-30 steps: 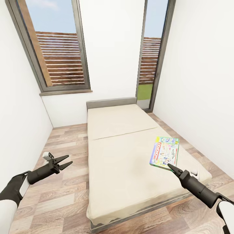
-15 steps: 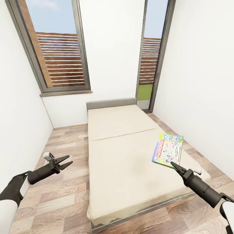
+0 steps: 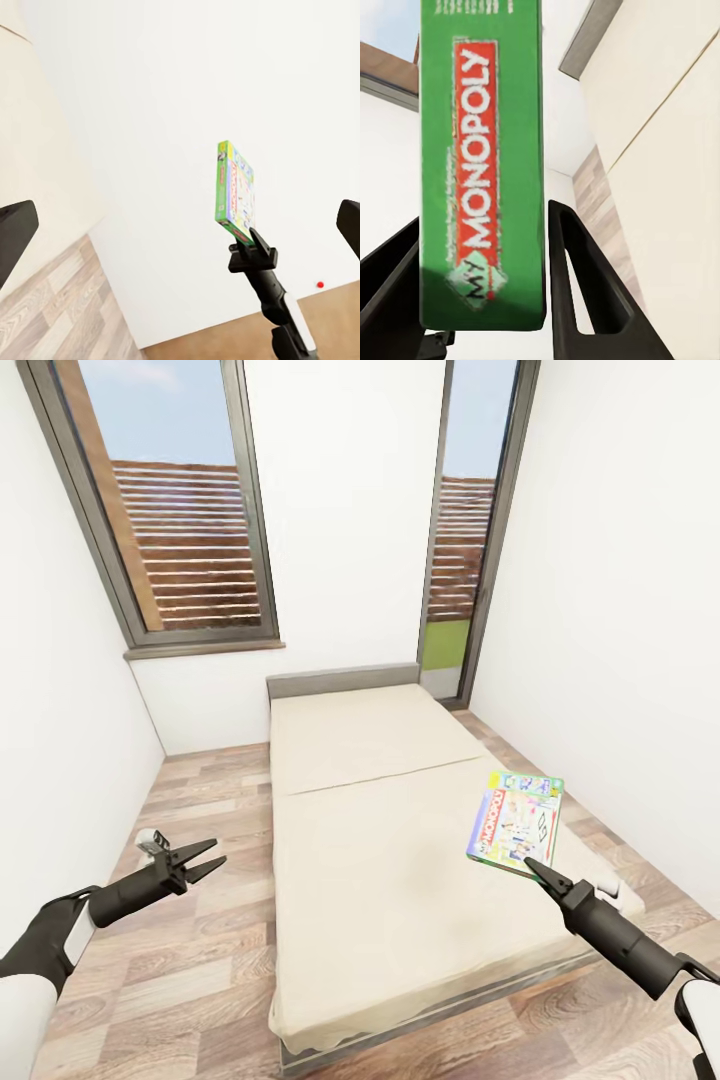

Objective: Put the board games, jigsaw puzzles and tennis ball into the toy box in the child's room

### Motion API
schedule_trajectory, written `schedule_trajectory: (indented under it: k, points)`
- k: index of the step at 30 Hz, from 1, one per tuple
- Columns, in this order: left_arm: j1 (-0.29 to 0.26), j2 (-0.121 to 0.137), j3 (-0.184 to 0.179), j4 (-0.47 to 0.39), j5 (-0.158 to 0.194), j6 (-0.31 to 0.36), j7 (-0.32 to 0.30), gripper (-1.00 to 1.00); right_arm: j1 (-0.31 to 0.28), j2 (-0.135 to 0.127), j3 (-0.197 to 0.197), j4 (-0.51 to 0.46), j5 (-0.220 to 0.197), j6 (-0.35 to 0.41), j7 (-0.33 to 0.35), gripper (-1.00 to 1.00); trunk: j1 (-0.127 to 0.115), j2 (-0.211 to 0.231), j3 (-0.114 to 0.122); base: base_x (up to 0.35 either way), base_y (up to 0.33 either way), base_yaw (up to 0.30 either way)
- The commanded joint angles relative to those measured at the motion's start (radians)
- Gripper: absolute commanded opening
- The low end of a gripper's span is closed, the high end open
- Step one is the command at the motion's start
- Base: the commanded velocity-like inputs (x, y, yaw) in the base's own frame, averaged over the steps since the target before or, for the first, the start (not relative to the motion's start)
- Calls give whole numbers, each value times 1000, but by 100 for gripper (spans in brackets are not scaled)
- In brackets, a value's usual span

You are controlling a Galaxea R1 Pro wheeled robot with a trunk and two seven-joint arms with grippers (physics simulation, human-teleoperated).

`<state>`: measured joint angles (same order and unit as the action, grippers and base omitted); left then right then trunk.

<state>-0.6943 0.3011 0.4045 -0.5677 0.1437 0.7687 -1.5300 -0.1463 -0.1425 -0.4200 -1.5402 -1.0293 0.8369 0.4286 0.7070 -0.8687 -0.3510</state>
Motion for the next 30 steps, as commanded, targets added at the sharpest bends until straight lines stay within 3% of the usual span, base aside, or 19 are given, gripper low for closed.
schedule_trajectory:
  k: [1,30]
  points:
    - [-1,0,1,0,-1,11,-1,100,-1,0,-2,0,2,6,4,-100,-4,6,2,0,0,0]
    - [-1,0,1,0,-1,11,13,100,-1,2,1,0,1,2,4,-100,-115,209,93,0,0,0]
